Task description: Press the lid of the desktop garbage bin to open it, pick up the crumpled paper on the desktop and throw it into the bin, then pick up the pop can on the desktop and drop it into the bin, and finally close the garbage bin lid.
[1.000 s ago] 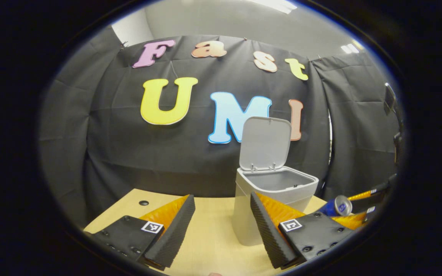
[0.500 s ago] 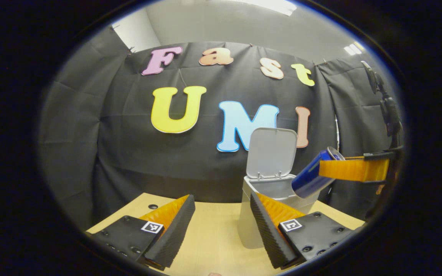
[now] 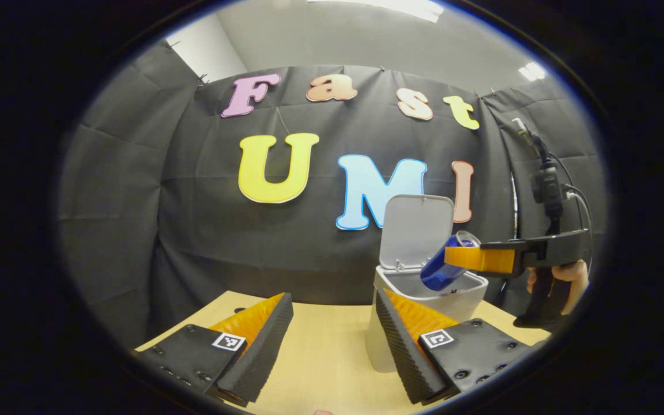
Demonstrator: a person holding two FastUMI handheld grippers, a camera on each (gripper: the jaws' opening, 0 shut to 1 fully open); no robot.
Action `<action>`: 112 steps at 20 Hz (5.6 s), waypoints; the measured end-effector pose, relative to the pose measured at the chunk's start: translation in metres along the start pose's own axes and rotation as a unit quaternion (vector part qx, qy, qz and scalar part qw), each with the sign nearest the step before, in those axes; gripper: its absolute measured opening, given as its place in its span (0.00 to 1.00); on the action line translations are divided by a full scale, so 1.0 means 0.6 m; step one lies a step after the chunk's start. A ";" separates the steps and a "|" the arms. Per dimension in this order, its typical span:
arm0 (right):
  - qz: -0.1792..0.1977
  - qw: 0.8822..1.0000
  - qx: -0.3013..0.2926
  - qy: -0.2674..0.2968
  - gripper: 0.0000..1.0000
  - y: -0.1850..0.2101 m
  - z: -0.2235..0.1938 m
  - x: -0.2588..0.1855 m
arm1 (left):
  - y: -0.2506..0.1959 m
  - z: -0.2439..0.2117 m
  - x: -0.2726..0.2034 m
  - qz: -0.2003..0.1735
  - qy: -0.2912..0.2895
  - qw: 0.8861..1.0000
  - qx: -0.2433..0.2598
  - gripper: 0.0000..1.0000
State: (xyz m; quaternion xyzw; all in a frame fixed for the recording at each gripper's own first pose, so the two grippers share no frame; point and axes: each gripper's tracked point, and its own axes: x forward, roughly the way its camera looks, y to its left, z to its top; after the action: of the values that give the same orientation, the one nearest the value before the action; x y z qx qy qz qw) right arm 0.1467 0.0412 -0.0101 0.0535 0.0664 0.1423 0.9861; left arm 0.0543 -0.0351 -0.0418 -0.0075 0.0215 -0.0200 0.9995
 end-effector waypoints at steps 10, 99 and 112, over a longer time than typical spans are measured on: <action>-0.011 1.000 -0.005 0.028 0.84 -0.008 -0.030 0.039 | -0.013 -0.003 0.004 -0.006 0.002 1.000 -0.009 0.96; -0.085 0.996 0.012 0.026 0.92 -0.038 0.044 0.071 | 0.002 0.008 -0.013 -0.015 0.001 1.000 -0.012 0.95; -0.085 0.996 0.000 -0.011 0.95 -0.035 -0.060 0.088 | 0.017 0.011 -0.018 -0.005 0.001 1.000 -0.010 0.96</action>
State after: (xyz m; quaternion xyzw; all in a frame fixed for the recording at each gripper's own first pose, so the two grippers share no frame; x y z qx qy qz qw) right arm 0.1974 0.0393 -0.0545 0.0491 0.0596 0.0577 0.9953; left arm 0.0441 -0.0242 -0.0347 -0.0174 0.0230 -0.0246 0.9993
